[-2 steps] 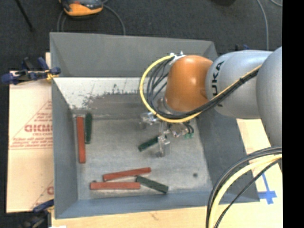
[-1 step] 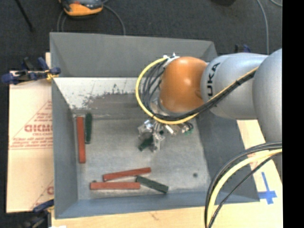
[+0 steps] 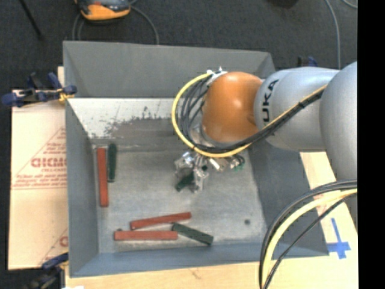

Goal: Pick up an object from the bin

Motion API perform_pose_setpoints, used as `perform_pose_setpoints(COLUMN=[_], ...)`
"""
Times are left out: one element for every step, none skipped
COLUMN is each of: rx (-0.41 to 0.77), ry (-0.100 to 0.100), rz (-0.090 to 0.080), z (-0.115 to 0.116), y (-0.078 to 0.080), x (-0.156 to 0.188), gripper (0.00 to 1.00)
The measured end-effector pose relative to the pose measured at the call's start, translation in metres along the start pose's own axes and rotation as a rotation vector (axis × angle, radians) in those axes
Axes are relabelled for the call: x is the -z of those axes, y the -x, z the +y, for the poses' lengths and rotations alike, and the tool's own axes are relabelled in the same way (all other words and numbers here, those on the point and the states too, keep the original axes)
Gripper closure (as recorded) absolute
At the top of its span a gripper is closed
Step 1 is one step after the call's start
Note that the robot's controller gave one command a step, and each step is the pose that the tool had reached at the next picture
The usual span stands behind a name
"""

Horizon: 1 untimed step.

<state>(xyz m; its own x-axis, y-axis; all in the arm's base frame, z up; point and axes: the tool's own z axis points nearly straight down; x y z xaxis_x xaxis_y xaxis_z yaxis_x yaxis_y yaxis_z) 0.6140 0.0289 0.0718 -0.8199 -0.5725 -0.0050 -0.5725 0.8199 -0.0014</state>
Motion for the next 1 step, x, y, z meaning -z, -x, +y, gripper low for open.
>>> perform_pose_setpoints(rx=[-0.001], ry=[0.002], rz=[0.003], z=[0.0009], y=[-0.0011], x=[0.0035], gripper=[1.0])
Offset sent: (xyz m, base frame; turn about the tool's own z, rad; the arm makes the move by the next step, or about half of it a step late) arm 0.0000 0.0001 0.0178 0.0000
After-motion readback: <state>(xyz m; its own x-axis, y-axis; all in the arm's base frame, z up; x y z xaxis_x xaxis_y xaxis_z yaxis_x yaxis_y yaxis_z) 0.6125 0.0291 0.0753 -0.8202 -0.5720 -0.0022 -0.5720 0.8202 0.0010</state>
